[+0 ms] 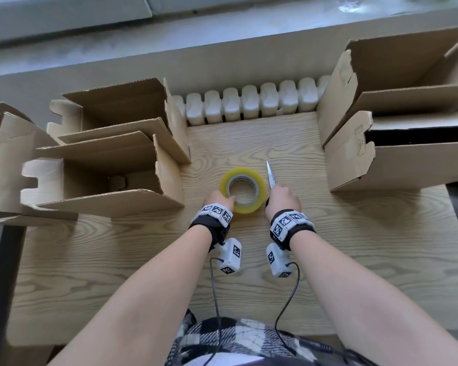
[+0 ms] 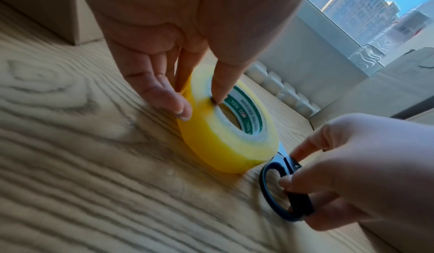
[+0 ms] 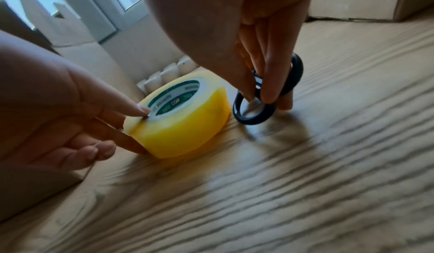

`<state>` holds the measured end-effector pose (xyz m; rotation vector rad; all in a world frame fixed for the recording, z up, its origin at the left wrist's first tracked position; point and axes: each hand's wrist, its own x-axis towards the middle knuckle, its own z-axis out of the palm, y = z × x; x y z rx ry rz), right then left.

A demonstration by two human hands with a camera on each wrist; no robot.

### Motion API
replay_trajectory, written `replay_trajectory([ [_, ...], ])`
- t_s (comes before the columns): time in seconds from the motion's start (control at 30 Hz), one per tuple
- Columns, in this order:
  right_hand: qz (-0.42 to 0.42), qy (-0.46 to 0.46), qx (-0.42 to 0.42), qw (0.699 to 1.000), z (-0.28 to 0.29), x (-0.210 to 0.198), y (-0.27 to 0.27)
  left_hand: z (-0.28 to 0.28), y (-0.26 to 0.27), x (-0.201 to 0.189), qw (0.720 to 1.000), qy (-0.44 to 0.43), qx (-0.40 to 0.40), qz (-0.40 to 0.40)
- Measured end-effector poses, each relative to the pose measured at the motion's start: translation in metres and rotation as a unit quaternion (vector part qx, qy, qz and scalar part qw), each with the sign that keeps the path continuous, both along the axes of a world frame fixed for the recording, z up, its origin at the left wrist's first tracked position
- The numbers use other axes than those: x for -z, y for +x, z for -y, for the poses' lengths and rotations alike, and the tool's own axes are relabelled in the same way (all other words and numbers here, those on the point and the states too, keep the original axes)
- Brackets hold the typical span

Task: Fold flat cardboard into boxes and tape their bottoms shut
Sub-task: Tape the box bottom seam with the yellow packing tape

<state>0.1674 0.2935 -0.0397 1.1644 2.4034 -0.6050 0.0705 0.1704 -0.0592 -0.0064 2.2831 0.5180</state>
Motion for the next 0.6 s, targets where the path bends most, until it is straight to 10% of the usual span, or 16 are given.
replay_trajectory([
  [0.6,0.09,0.04,-0.127,0.987,0.015,-0.015,0.001,0.013,0.018,-0.019,0.995,0.068,-0.041,0.054],
])
